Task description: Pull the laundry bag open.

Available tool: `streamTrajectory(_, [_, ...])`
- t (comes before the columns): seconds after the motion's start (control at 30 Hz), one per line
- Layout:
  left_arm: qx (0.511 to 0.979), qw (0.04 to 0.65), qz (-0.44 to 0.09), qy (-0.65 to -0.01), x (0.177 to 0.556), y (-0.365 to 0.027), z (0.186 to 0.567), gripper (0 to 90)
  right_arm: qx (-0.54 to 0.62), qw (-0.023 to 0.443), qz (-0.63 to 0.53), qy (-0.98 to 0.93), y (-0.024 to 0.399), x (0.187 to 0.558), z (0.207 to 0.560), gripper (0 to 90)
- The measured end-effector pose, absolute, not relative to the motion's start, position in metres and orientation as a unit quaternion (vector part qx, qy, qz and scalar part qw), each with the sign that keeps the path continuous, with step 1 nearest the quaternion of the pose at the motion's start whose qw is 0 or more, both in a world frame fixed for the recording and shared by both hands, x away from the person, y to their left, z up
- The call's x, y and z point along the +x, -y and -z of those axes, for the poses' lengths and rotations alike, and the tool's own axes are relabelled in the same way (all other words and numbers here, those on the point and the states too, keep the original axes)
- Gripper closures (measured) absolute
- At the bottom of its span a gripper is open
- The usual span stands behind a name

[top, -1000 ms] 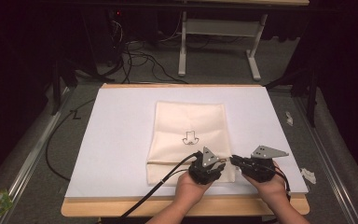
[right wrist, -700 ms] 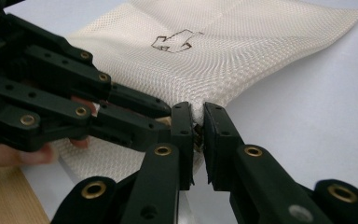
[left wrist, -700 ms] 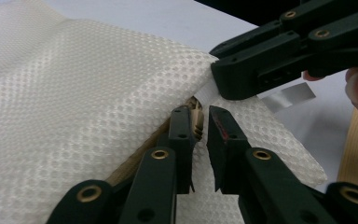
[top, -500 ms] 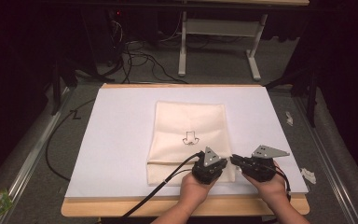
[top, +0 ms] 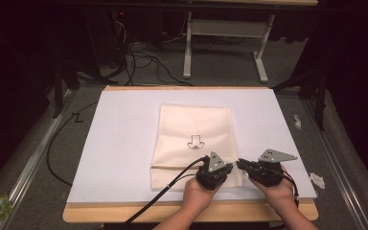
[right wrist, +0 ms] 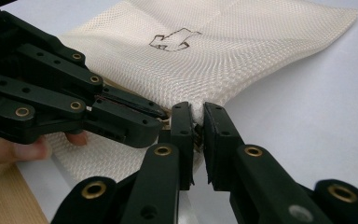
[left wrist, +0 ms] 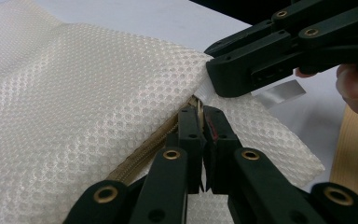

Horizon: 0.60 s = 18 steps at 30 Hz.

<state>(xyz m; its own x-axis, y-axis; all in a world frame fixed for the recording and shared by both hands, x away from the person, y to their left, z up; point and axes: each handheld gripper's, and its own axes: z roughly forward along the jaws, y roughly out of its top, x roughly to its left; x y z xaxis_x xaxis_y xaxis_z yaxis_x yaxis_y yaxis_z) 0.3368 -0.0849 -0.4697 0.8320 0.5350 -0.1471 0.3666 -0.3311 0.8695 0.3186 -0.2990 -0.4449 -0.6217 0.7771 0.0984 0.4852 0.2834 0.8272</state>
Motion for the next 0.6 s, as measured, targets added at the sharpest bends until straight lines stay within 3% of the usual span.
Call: streamTrajectory(0.6, [0.814, 0.487, -0.072, -0.308, 0.343, 0.053, 0.475, 87.3, 0.421, 0.179, -0.442, -0.772, 0.308, 0.32, 0.444, 85.1])
